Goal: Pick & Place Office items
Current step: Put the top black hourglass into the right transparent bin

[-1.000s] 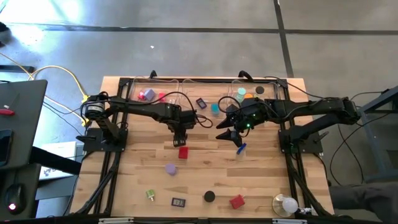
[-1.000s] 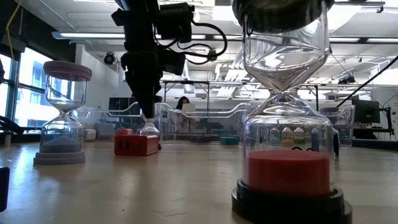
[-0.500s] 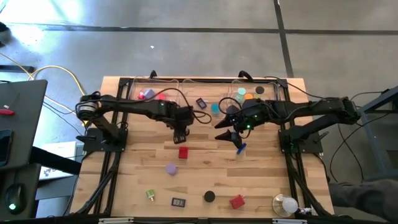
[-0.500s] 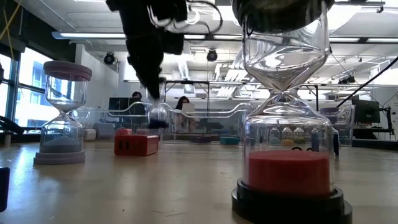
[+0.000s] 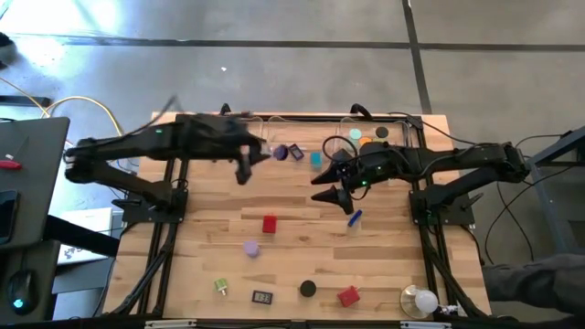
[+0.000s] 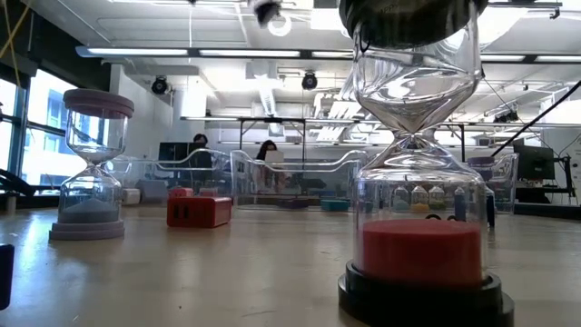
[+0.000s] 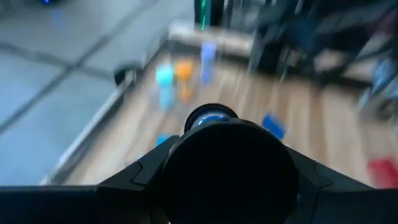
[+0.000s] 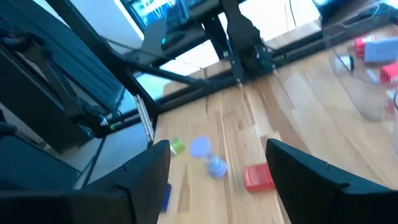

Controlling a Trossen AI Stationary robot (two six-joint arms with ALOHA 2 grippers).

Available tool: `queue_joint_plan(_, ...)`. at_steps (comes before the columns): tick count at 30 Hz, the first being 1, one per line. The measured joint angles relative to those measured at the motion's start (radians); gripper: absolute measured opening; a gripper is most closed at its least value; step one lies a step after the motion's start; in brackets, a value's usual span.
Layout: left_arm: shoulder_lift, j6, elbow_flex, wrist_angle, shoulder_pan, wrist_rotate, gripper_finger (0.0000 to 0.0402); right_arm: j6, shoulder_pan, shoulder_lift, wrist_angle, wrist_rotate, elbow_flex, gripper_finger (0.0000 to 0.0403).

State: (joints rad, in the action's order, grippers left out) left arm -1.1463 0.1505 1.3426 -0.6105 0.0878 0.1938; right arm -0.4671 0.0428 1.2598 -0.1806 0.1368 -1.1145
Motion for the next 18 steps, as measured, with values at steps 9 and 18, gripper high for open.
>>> queue_joint_plan(9, 0.135, -0.019, 0.000, 0.101, -0.037, 0.000, 0.0194, 0.006, -0.033, 0.000, 0.091, 0.099, 0.000, 0.0254)
queue_joint_plan(18, 0.115, -0.020, -0.001, 0.098, -0.053, -0.007, 0.0194, 0.083, -0.032, 0.000, 0.184, 0.107, 0.000, 0.0321)
